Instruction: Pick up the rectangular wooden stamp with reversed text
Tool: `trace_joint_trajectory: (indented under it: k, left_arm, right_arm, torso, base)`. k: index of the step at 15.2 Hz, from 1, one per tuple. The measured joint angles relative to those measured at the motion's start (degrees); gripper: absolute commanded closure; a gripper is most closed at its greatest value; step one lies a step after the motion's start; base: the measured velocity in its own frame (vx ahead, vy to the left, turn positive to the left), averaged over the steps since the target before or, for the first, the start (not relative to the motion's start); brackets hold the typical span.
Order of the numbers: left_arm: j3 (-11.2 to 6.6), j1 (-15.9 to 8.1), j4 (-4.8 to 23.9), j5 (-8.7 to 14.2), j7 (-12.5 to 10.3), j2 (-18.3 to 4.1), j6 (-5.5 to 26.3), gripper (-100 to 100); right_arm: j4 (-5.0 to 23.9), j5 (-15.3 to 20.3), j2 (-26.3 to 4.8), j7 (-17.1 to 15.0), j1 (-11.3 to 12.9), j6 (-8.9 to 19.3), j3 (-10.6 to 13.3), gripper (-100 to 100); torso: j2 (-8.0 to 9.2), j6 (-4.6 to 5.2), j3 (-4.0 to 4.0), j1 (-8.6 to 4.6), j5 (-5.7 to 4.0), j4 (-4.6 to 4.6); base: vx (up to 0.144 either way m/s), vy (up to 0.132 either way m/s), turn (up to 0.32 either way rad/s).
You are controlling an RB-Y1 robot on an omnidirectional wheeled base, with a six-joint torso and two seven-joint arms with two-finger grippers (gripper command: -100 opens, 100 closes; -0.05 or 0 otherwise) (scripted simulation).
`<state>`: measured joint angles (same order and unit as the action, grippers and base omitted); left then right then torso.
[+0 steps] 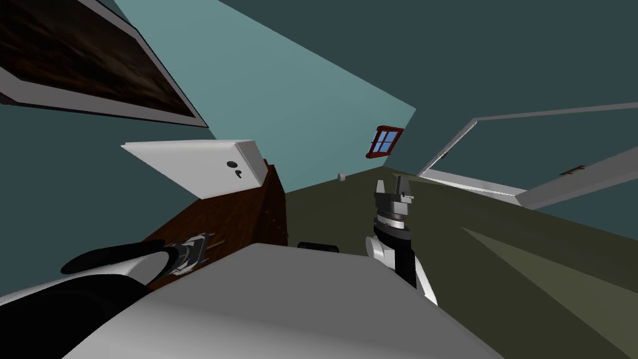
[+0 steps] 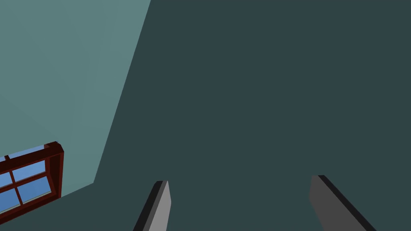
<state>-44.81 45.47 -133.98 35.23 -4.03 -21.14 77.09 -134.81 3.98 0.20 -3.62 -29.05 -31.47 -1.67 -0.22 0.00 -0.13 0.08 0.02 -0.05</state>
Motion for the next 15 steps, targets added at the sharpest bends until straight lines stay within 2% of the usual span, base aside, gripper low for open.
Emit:
trace_joint_trajectory:
  k: [10,15]
  left_arm:
    - [-4.64,1.91,0.06,4.40,0.30,0.64,10.86,-100]
    - [-6.42,2.70,0.30,6.03,0.56,1.17,15.78,-100]
  right_arm:
    - [0.00,0.00,0.00,0.00,0.00,0.00,0.00,0]
    - [0.00,0.00,0.00,0.00,0.00,0.00,0.00,0]
  torso:
    - [-0.05,0.01,-0.03,0.07,0.01,-0.01]
    - [0.01,0.00,0.01,0.02,0.00,0.01]
  base:
    - [0.063,0.037,-0.055]
    - [0.054,0.035,-0.049]
